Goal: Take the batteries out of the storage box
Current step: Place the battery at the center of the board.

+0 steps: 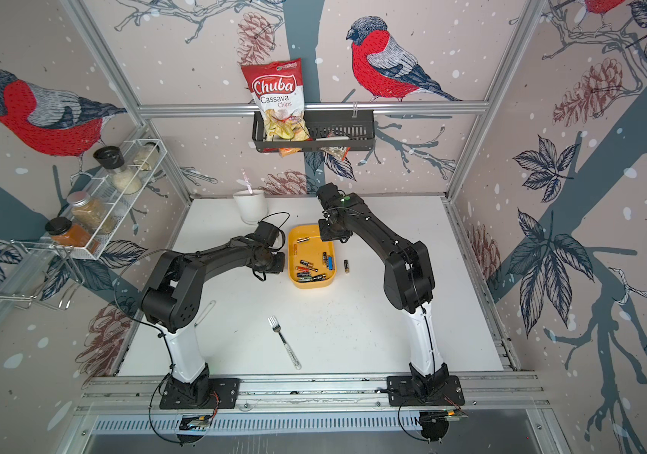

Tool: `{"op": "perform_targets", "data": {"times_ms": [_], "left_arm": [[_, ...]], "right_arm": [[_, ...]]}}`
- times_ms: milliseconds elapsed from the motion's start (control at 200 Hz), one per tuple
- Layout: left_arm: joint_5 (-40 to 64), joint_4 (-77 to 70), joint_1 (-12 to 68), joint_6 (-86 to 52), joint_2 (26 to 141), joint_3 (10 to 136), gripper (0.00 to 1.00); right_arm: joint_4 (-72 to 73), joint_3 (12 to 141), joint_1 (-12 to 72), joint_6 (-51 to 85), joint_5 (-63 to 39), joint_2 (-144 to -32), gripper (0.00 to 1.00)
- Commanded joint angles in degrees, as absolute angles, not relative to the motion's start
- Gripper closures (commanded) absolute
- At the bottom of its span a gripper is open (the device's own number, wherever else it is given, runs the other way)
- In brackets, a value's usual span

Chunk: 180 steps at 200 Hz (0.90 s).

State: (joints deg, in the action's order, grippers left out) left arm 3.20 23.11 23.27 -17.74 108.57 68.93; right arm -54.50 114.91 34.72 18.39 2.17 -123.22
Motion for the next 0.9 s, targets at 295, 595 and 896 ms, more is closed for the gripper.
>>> {"op": "perform_targets", "data": {"times_ms": [295,595,896], "left_arm": [[3.0,24.4,23.1,-17.2,107.5,69.6,0.69],[2.4,24.8,23.0,-18.1,105.9,70.8,0.64],[2.7,24.3,21.2,-19.2,102.9,69.6,0.61]], "right_arm": [[-54.2,115.9,37.6,16.7,2.4,-123.7,0.50],[-52.5,116.7,41.4,14.3,0.5,-127.5,0.52],[-50.7,116.4,43.1,13.4,-1.8,-132.0,0.53]]}}
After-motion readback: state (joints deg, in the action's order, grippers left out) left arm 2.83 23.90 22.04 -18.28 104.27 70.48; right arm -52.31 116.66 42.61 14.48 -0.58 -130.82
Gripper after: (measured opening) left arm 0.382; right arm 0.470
